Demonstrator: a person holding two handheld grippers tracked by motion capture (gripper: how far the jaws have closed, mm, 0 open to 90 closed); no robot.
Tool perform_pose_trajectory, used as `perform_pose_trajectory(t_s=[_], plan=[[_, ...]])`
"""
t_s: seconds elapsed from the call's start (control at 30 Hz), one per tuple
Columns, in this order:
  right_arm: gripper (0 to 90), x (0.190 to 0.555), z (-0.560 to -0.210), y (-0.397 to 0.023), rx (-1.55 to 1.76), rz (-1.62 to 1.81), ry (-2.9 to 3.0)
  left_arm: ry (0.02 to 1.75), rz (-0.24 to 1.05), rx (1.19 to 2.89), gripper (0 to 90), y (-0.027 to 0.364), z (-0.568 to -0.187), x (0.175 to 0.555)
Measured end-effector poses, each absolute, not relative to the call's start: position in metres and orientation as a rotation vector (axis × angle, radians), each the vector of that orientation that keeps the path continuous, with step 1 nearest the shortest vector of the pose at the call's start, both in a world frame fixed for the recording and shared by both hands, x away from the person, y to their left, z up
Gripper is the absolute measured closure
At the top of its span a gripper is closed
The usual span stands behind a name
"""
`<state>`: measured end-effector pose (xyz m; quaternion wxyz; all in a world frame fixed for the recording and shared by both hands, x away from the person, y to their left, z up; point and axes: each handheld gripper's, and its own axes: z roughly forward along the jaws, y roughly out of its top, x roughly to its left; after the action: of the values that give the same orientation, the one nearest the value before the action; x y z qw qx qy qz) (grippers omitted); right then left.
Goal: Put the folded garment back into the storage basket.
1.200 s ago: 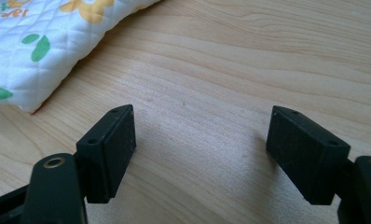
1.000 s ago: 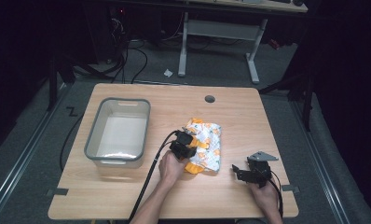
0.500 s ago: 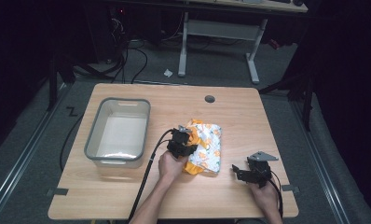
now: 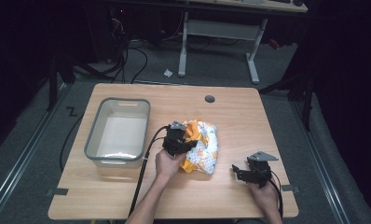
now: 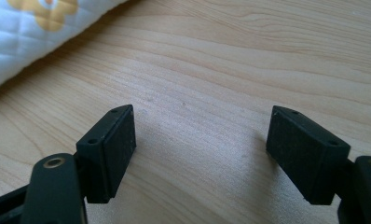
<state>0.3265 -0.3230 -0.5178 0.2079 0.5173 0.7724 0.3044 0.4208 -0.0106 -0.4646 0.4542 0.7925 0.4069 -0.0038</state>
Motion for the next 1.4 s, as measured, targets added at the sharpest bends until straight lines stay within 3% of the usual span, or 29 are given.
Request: perform_pose_trajectory(t_s=[0.27,0.73,1.4], plan=[[24.3,0.326,-0.518,-0.323,1.440,0.848,2.150,0.986,-0.050,1.888,77.0,0.003,-0.452,0.418],[24.3,0.326,-0.518,-0.323,1.440,0.848,2.150,0.977,-0.001,1.879,77.0,0.020,-0.437,0.412],[24.3,0.327,-0.518,-0.323,1.440,0.848,2.150,0.933,0.145,1.908,77.0,0.046,-0.398,0.405]])
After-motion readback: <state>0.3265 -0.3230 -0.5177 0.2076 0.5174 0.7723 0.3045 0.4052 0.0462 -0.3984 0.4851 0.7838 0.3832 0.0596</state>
